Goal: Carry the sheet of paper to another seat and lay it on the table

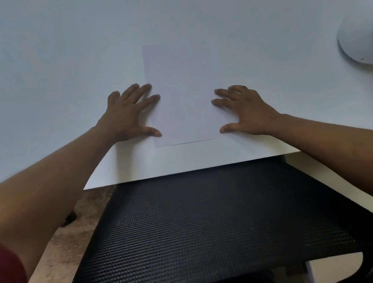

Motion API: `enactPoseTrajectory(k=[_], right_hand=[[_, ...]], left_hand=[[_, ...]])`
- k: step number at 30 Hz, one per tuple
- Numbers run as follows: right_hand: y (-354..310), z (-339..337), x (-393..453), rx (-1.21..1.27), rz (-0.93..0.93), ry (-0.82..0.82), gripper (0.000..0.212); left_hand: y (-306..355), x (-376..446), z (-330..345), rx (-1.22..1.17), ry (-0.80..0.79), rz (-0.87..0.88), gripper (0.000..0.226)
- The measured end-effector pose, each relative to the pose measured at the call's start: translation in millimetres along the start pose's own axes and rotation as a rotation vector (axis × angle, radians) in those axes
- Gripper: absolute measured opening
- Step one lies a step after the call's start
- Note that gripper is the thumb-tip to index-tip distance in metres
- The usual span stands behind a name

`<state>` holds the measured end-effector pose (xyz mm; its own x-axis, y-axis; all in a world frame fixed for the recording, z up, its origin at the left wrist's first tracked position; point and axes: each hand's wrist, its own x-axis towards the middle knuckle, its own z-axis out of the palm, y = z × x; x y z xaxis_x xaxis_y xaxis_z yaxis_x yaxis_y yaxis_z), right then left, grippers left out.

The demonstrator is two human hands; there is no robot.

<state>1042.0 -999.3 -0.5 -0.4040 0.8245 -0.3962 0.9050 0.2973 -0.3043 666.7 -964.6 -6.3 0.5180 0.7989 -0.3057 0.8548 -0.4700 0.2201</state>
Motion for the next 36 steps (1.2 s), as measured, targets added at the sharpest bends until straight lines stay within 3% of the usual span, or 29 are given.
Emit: enactPoseTrajectory(k=[14,36], right_hand=[[11,2,6,-0.031,-0.012,0.011,0.081],[12,-2,7,-0.020,0.009,-0.030,0.076]], left_hand=[[-1,6,5,-0.023,-0.008,-0.030,0.139],[-3,11,8,-0.026,-0.025,-0.053,0.142]])
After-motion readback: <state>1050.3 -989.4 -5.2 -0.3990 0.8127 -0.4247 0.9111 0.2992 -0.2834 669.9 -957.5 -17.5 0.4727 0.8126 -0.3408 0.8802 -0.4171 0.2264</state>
